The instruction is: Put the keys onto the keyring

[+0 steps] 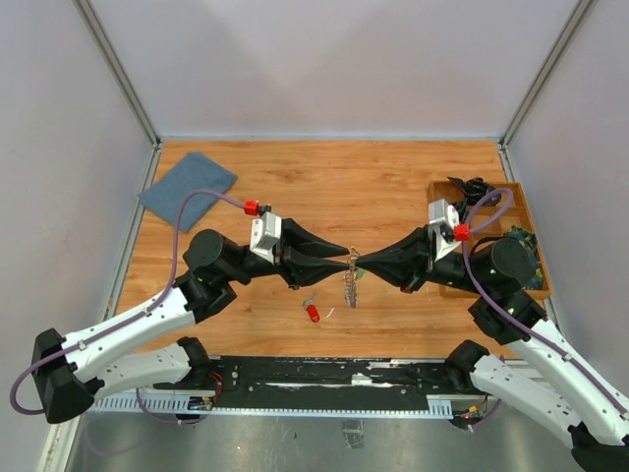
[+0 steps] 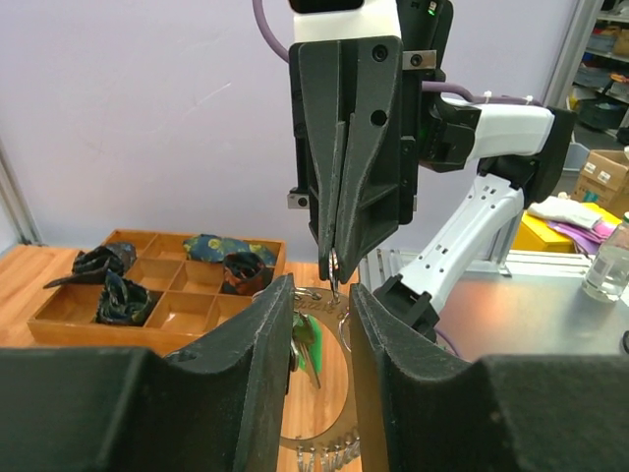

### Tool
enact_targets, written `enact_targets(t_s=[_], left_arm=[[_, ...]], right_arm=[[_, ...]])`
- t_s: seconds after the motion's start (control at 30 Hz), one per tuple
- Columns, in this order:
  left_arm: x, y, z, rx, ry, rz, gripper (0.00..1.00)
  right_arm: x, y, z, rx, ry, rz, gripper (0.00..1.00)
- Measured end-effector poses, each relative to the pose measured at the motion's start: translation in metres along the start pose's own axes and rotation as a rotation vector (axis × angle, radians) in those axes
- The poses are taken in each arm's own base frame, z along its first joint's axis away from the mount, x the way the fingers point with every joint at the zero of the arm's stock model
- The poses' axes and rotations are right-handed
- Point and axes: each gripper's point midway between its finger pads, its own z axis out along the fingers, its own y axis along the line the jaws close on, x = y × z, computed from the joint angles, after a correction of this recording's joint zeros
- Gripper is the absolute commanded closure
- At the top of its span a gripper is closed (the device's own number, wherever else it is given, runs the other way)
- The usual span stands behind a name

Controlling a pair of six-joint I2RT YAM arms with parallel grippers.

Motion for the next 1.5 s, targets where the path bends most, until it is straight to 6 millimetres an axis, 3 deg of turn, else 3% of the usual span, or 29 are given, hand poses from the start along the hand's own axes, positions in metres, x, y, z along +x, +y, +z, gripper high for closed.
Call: enact_targets(t_s=[0.23, 0.4, 0.53, 0.7, 0.93, 1.1, 1.5], left_arm=[[0.004, 0.000, 0.002, 0.006, 0.008, -0.012, 0.78], [0.006, -0.003, 0.004, 0.024, 0.015, -0.022, 0.99], [0.006, -0.005, 0.005, 0.037, 0.017, -0.027, 1.00], [0.005, -0.006, 0.006, 0.039, 0.050, -0.027, 0.99], [0.002, -0.003, 0.006, 0.026, 0.135, 0.025, 1.00], [0.002, -0.001, 0.005, 0.028, 0.216, 0.065, 0.99], [0.034, 0.007, -0.002, 0.032, 0.388, 0.075, 0.99]], right_arm=[[0.001, 0.002, 0.000, -0.010, 0.002, 0.002, 0.99], [0.001, 0.001, 0.000, -0.010, 0.000, 0.000, 0.99], [0.002, 0.001, 0.000, -0.010, -0.002, -0.001, 0.99], [0.005, 0.001, -0.003, -0.004, 0.021, -0.027, 0.78], [0.003, 0.004, -0.015, 0.005, 0.136, -0.124, 0.63], [-0.005, 0.009, -0.017, -0.033, 0.205, -0.199, 0.61], [0.029, -0.005, -0.013, -0.066, 0.364, -0.187, 0.61]])
